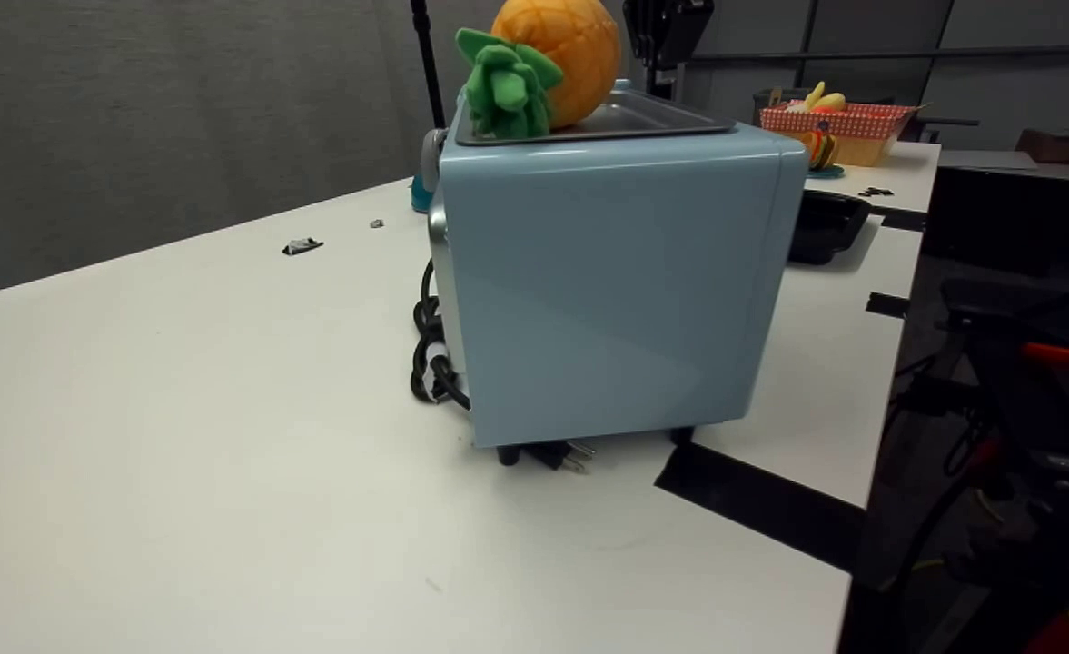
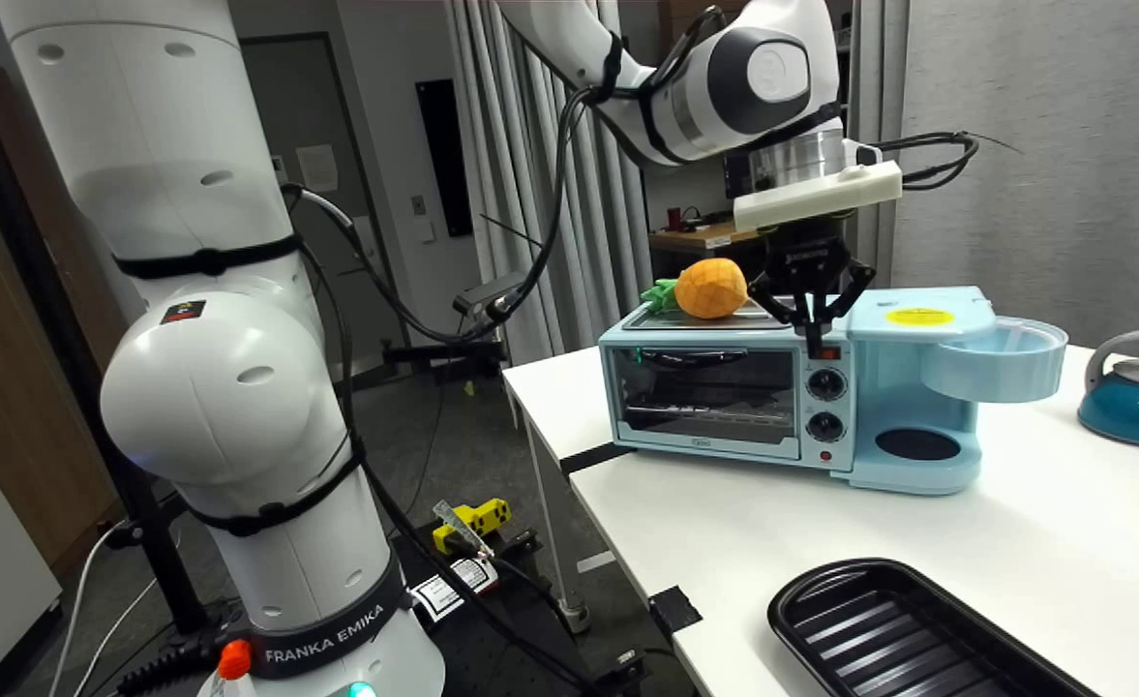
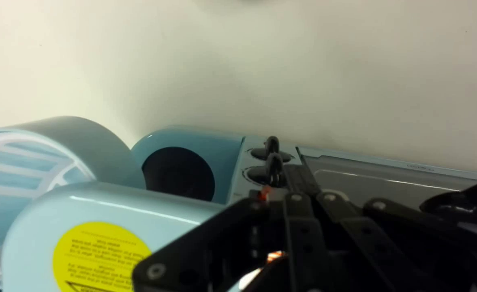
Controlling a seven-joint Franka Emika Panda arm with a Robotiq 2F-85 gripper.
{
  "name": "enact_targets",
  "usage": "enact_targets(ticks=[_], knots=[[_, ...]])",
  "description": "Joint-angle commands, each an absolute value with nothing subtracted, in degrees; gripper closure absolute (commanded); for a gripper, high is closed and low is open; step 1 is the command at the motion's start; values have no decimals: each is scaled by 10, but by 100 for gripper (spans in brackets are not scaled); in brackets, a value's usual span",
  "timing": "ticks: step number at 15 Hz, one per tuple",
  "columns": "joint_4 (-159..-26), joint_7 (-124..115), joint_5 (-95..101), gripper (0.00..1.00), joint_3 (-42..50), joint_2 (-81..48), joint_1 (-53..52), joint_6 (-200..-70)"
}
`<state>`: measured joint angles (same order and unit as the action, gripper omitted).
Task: Switch off the breakfast maker
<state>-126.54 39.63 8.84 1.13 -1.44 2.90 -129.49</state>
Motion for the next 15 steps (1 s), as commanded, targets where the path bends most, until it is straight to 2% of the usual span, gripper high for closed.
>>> enact_targets(ticks=[1, 7, 15], knots=[[-1272, 418, 78, 100, 12, 9, 26, -1324], [-1306, 434, 60, 100, 13, 72, 17, -1307], [-1398, 415, 68, 100, 27, 165, 8, -1363]])
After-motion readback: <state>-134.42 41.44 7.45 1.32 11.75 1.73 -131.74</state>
